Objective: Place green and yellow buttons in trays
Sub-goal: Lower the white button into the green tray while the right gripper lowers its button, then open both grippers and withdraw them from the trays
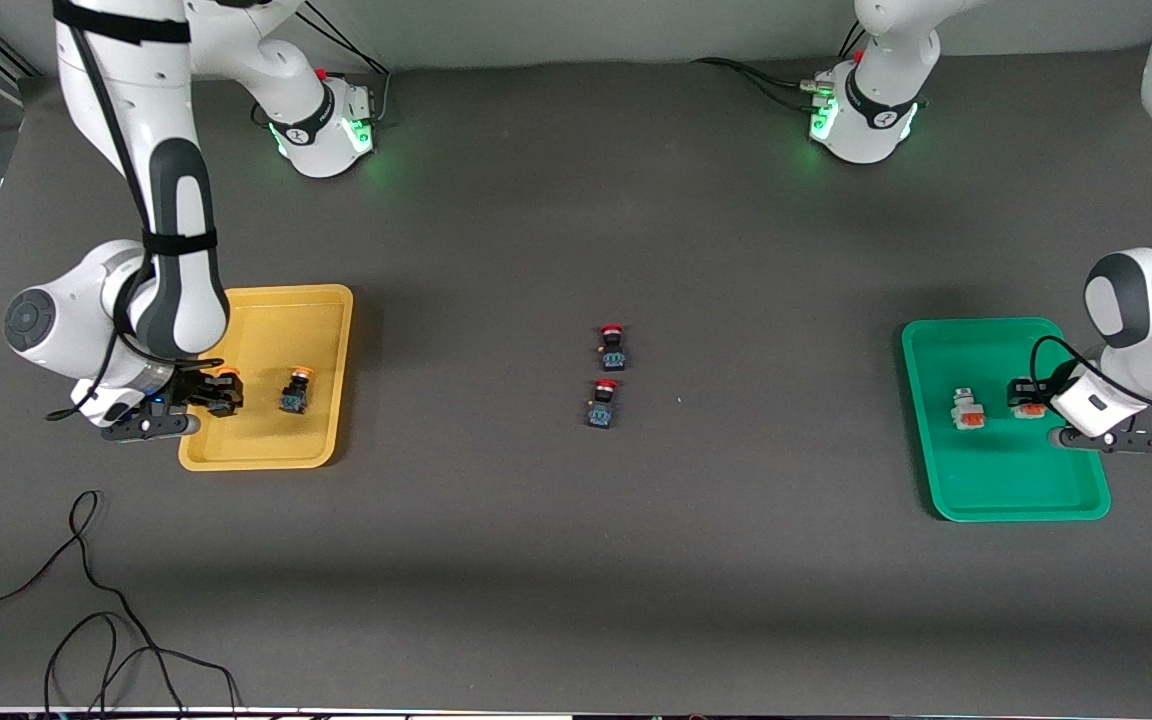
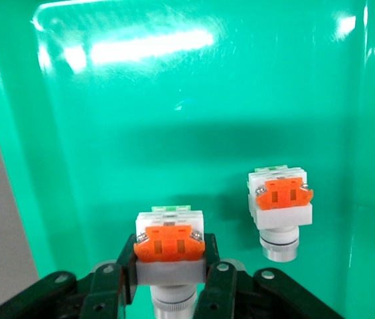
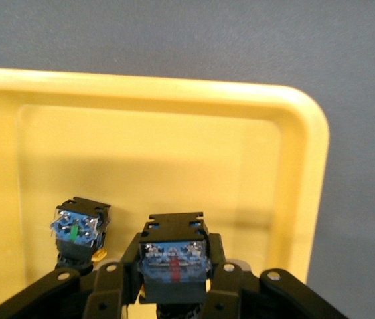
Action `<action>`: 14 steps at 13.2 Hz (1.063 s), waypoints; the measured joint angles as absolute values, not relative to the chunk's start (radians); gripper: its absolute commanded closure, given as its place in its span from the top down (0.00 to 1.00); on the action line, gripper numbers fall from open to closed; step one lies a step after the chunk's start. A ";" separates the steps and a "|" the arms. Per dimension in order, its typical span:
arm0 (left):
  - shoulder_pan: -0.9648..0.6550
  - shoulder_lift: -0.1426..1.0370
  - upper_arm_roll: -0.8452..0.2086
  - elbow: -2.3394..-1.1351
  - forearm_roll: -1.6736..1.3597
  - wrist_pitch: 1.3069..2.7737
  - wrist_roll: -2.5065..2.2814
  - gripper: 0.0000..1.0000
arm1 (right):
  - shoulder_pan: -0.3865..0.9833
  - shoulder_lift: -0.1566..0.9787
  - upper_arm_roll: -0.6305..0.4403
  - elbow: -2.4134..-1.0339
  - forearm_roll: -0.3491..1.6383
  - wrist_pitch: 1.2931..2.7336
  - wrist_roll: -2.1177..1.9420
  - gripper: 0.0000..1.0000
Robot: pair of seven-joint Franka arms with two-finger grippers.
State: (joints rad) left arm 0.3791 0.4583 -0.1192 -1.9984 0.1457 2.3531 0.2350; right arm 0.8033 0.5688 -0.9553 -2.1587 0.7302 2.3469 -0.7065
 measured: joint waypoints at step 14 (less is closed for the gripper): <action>0.362 0.243 -0.171 -1.644 0.146 1.761 0.281 0.99 | 0.841 0.647 -0.988 -2.126 0.923 2.304 -0.865 0.95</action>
State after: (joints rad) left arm 0.3616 0.2431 -0.1708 -1.6435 0.1463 1.7605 0.2815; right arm 0.8414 0.6465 -0.9880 -2.1258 0.9233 2.3040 -0.8652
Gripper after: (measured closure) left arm 0.009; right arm 0.022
